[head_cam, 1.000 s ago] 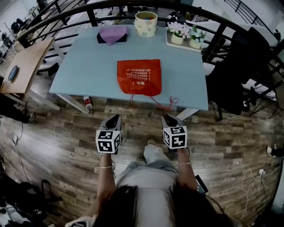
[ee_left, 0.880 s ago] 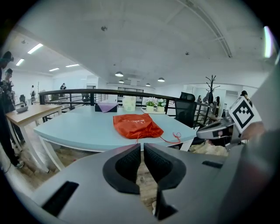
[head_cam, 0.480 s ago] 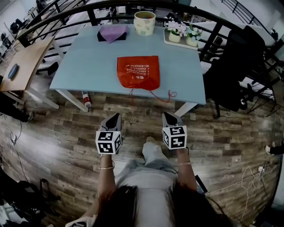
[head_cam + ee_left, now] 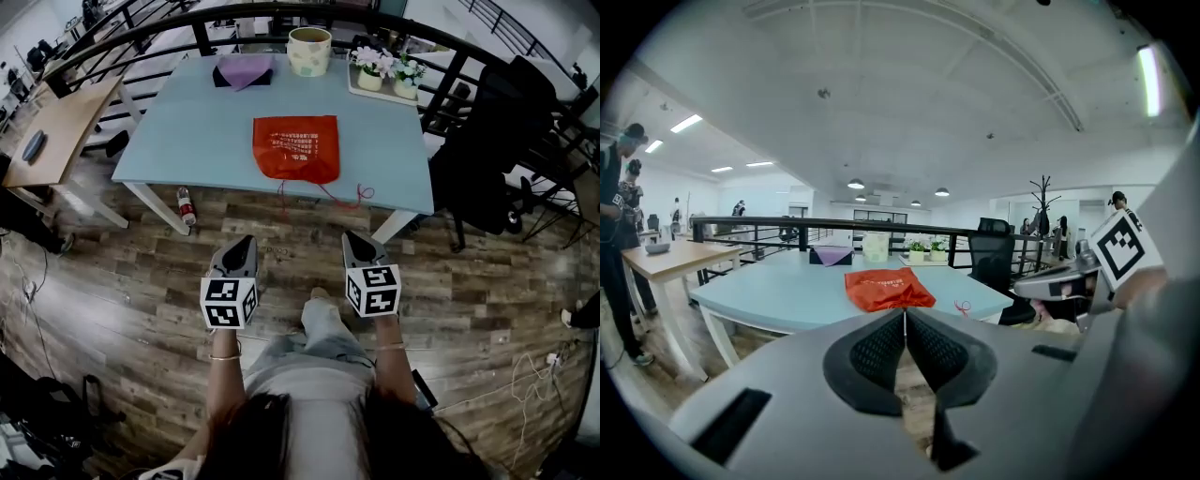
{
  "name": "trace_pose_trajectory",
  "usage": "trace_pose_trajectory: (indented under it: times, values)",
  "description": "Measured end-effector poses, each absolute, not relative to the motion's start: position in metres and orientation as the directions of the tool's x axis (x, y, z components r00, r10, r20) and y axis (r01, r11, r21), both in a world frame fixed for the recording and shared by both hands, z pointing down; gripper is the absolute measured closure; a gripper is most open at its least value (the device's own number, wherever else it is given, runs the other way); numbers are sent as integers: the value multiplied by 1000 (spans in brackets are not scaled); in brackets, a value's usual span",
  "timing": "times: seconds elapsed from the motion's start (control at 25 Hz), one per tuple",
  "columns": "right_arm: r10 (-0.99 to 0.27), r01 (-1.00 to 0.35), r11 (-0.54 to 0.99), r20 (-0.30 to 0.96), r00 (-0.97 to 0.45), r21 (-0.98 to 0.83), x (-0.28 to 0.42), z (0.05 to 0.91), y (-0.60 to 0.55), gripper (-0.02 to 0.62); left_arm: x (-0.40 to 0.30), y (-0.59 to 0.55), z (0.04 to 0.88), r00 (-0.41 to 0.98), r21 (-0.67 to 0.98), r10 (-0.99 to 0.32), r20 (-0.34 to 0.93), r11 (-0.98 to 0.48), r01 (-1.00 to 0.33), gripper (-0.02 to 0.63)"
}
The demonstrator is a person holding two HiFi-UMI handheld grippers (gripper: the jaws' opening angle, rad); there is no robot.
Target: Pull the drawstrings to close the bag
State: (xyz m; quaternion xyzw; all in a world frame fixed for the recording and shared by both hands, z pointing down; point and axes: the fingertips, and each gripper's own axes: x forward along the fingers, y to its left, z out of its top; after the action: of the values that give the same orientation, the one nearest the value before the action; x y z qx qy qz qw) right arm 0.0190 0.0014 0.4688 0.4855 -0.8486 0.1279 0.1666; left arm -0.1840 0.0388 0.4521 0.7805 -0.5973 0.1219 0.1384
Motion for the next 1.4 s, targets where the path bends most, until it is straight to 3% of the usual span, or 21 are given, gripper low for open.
trace_pose_trajectory:
  times: [0.84, 1.4]
  values:
    - [-825, -861, 499, 253, -506, -96, 23, 413, 30, 569, -185, 79, 426, 195, -8, -936, 294, -207, -978, 584]
    - [-849, -871, 490, 217, -482, -19, 20, 393, 39, 569, -170, 88, 423, 278, -7, -914, 295, -293, -956, 583]
